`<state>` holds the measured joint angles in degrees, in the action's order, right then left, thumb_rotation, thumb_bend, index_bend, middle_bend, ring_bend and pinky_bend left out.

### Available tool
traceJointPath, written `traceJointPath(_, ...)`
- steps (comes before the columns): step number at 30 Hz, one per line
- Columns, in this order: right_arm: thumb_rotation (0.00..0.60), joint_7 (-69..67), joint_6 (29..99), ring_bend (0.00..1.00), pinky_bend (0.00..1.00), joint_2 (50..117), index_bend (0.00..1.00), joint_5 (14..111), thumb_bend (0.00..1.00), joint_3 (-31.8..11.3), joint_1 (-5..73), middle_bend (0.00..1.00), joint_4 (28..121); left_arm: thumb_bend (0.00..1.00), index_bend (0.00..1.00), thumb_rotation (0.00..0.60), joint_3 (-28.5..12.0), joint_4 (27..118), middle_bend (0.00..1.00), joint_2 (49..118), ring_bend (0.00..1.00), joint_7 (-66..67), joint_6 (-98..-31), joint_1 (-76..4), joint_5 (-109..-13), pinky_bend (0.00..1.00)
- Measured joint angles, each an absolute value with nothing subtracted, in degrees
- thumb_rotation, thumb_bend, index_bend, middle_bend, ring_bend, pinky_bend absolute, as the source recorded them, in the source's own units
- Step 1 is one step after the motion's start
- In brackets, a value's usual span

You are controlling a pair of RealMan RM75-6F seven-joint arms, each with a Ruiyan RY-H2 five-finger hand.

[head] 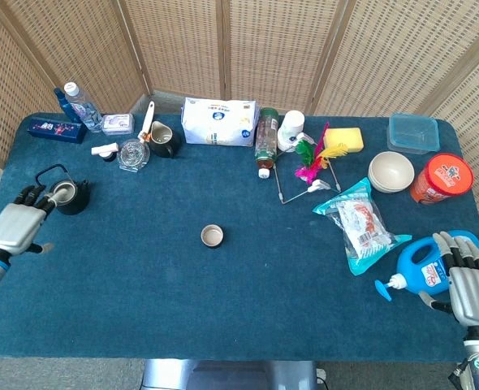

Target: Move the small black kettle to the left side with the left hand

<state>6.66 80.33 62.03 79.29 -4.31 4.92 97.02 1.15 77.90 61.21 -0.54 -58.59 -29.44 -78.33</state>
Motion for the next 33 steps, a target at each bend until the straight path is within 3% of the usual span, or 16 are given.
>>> traceJointPath(15, 0.600, 8.34, 79.76, 0.00, 0.00, 63.37, 0.00, 79.32, 0.00, -4.06, 5.41, 0.00, 96.15, 0.05, 0.01, 0.600, -8.77, 69.92, 0.15, 64.89, 0.00, -3.60, -47.15, -34.77, -61.30, 0.03)
traceJointPath(24, 0.600, 9.19, 78.58, 0.00, 0.00, 64.27, 0.00, 77.83, 0.00, -4.36, 5.95, 0.00, 94.93, 0.05, 0.01, 0.600, -10.90, 63.75, 0.14, 68.72, 0.00, 0.20, -40.95, -37.99, -51.18, 0.03)
traceJointPath(33, 0.600, 10.27, 77.04, 0.00, 0.00, 65.34, 0.00, 76.71, 0.00, -4.44, 6.68, 0.00, 94.03, 0.05, 0.00, 0.600, -11.72, 51.77, 0.12, 75.21, 0.00, 4.75, -32.29, -41.68, -39.47, 0.04)
